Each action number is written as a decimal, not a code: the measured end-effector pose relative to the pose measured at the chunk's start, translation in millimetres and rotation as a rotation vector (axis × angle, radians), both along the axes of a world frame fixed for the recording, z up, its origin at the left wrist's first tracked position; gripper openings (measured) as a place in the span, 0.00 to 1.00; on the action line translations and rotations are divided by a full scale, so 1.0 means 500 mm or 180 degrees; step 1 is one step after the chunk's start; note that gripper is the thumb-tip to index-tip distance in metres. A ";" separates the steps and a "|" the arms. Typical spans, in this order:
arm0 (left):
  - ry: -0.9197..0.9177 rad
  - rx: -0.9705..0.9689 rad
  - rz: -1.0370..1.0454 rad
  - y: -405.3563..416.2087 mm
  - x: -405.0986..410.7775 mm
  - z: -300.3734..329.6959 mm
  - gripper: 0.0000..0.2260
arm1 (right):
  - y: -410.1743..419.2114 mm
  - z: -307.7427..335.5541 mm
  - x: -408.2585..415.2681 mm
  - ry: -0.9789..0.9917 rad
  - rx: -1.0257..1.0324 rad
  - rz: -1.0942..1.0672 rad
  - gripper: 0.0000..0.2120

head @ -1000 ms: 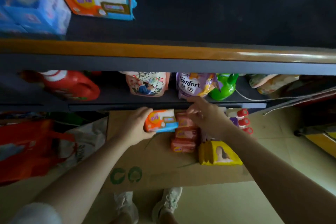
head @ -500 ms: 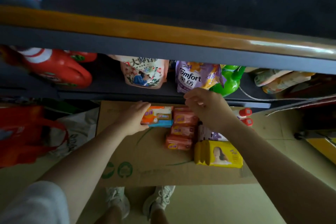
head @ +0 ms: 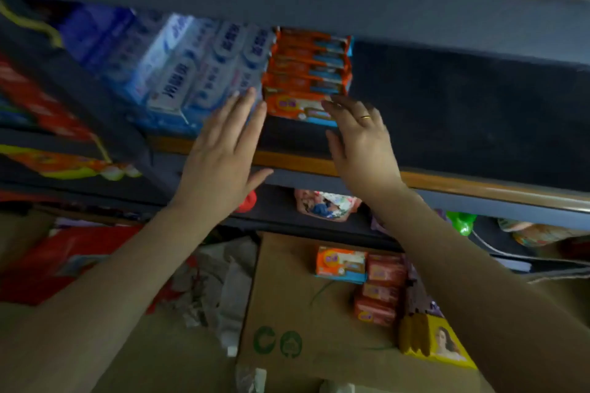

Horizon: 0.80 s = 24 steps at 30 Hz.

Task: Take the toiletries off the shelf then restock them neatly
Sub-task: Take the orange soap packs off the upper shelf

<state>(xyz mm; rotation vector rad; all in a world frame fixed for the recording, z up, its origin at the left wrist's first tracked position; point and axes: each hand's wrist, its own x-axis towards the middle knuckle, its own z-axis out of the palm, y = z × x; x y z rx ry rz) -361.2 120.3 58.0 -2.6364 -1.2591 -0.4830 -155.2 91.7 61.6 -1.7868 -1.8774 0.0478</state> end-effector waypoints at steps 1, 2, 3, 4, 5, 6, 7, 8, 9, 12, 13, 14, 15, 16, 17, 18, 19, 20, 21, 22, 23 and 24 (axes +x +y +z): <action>0.0196 -0.0170 0.0164 0.017 -0.008 0.009 0.40 | 0.022 0.003 -0.012 -0.0118 -0.0155 0.0005 0.21; 0.0331 -0.0345 0.0262 0.030 -0.013 0.012 0.42 | 0.041 0.005 -0.020 -0.0264 -0.0326 0.0038 0.23; 0.0399 -0.0473 0.0307 0.038 -0.017 0.011 0.43 | 0.056 0.005 -0.024 -0.0412 -0.0508 0.0072 0.26; 0.0420 -0.0540 0.0310 0.043 -0.020 0.008 0.44 | 0.067 0.006 -0.026 -0.0547 -0.0660 0.0057 0.28; 0.0427 -0.0559 0.0291 0.045 -0.021 0.004 0.44 | 0.073 0.006 -0.026 -0.0665 -0.0759 -0.0004 0.28; 0.0440 -0.0539 0.0274 0.046 -0.022 0.001 0.44 | 0.075 0.007 -0.026 -0.0758 -0.0808 -0.0096 0.28; 0.0440 -0.0499 0.0261 0.047 -0.023 -0.001 0.45 | 0.074 0.008 -0.026 -0.0839 -0.0815 -0.0201 0.28; 0.0424 -0.0462 0.0249 0.048 -0.025 -0.003 0.45 | 0.073 0.011 -0.028 -0.0928 -0.0780 -0.0300 0.27; 0.0405 -0.0418 0.0232 0.050 -0.026 -0.004 0.45 | 0.075 0.013 -0.031 -0.1000 -0.0744 -0.0379 0.27; 0.0336 -0.0317 0.0180 0.052 -0.028 -0.005 0.45 | 0.085 0.022 -0.041 -0.1090 -0.0651 -0.0586 0.23; 0.0316 -0.0291 0.0163 0.052 -0.029 -0.005 0.45 | 0.090 0.022 -0.045 -0.1084 -0.0596 -0.0671 0.22; 0.0311 -0.0290 0.0152 0.052 -0.029 -0.005 0.44 | 0.094 0.023 -0.048 -0.1075 -0.0534 -0.0733 0.21; 0.0312 -0.0311 0.0151 0.051 -0.028 -0.005 0.44 | 0.097 0.022 -0.051 -0.1088 -0.0495 -0.0745 0.19; 0.0314 -0.0341 0.0148 0.052 -0.029 -0.004 0.43 | 0.100 0.019 -0.052 -0.1123 -0.0508 -0.0691 0.19; 0.0312 -0.0368 0.0127 0.053 -0.031 -0.004 0.41 | 0.100 0.015 -0.052 -0.1143 -0.0547 -0.0592 0.19; 0.0279 -0.0397 0.0087 0.054 -0.033 -0.003 0.40 | 0.098 0.013 -0.050 -0.1121 -0.0573 -0.0491 0.20; 0.0179 -0.0437 0.0035 0.056 -0.036 -0.002 0.38 | 0.094 0.014 -0.048 -0.1020 -0.0579 -0.0436 0.20; -0.0003 -0.0530 -0.0018 0.056 -0.040 0.001 0.35 | 0.086 0.016 -0.045 -0.0832 -0.0514 -0.0425 0.21; -0.0259 -0.0672 -0.0056 0.056 -0.042 0.006 0.31 | 0.074 0.018 -0.043 -0.0565 -0.0382 -0.0426 0.20; -0.0567 -0.0838 -0.0088 0.054 -0.043 0.014 0.28 | 0.058 0.021 -0.042 -0.0265 -0.0218 -0.0414 0.20; -0.0898 -0.0981 -0.0122 0.051 -0.041 0.025 0.27 | 0.040 0.026 -0.042 0.0065 -0.0117 -0.0410 0.20; -0.1221 -0.1097 -0.0170 0.046 -0.037 0.037 0.27 | 0.021 0.033 -0.041 0.0430 -0.0106 -0.0418 0.20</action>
